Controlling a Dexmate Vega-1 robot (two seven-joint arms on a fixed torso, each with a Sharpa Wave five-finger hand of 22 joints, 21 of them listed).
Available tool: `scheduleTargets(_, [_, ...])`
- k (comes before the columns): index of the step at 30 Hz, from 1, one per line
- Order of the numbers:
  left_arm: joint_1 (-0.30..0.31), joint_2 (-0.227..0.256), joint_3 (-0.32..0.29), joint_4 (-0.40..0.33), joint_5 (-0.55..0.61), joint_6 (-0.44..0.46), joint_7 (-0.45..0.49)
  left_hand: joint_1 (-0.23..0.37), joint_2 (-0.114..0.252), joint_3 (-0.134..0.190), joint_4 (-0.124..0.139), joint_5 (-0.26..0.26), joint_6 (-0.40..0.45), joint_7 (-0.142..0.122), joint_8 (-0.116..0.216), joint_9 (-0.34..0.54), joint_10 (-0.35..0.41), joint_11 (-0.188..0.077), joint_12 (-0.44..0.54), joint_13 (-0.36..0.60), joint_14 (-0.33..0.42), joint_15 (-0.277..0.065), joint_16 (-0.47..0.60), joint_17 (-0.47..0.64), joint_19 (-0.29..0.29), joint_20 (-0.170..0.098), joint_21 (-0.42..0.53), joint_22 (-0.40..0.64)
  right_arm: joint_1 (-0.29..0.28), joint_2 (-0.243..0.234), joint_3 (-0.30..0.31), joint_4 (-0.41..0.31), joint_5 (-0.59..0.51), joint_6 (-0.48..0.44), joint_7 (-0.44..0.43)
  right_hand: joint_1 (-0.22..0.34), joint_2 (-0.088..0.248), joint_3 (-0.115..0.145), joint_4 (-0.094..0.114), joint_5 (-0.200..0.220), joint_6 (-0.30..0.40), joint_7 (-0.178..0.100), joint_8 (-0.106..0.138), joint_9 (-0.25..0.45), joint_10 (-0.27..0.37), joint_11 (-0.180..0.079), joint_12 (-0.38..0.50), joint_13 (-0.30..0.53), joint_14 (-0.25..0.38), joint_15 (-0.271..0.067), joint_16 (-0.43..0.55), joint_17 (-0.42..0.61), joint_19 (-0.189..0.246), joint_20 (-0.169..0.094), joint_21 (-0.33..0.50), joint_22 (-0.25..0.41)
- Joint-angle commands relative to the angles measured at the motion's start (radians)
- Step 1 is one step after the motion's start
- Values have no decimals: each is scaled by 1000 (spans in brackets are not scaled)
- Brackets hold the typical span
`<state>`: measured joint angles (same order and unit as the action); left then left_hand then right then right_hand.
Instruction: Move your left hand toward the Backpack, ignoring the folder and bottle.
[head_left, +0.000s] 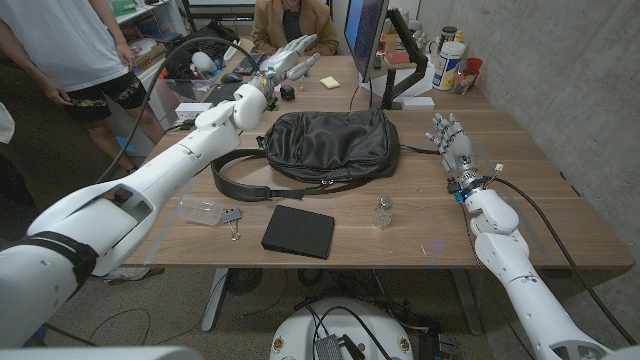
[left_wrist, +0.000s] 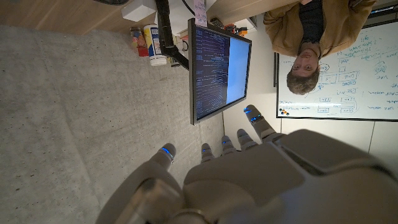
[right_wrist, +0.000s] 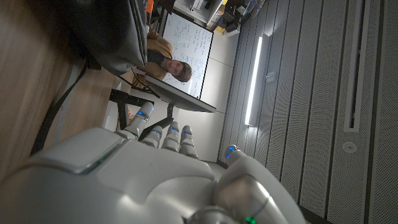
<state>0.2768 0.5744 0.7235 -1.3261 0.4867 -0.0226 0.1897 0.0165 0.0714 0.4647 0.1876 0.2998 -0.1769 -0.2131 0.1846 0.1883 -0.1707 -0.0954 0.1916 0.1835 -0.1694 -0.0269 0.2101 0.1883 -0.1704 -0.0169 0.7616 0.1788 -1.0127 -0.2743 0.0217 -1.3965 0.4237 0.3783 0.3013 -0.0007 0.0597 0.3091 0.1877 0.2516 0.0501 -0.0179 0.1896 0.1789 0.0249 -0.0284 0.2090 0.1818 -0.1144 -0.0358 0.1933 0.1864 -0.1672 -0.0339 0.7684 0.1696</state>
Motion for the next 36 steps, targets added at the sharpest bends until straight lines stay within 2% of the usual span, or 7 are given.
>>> scheduleTargets(1, [-11,1,13,12,10,8,-24,9,99,1,1,6,-87,-8,-2,4,-110,-3,-4,5,-87,-32,-6,4,-80,11,-6,5,4,1,-4,7,-3,1,-2,-1,123,-3,2,4,5,3,1,5,4,0,1,3,1,-34,4,0,-62,-86,-5,6])
scheduleTargets(11, [-20,6,27,21,21,18,-52,10,94,-1,-1,8,-83,-9,2,3,-108,-3,-2,5,-84,-35,-4,4,-88,22,-11,4,3,2,-10,3,-7,2,-6,-1,123,-3,2,4,4,2,0,5,4,0,1,2,1,-34,4,0,-61,-86,-8,6])
scheduleTargets(14, [-23,5,33,27,24,23,-62,10,91,-4,-2,10,-80,-9,3,3,-110,-5,-1,4,-85,-29,-3,4,-98,52,-18,4,2,3,-11,4,-8,1,-8,-1,123,-3,2,4,4,2,0,5,4,0,1,2,1,-34,3,0,-61,-85,-9,6])
scheduleTargets(16, [-26,4,36,30,25,25,-67,10,91,-4,-2,10,-80,-9,4,3,-111,-5,-1,4,-86,-27,-4,4,-100,55,-19,4,1,2,-12,3,-9,0,-10,-1,123,-3,2,5,4,2,0,5,4,0,1,2,1,-34,3,0,-60,-86,-10,6])
scheduleTargets(36, [-54,-11,72,68,54,24,-78,10,83,-12,-4,16,-84,-9,3,2,-127,-8,-4,3,-103,-29,-9,4,-117,59,-32,3,8,3,-13,14,-10,-1,-11,-1,123,-3,2,5,5,2,0,5,5,0,1,2,2,-35,3,0,-59,-85,-16,6])
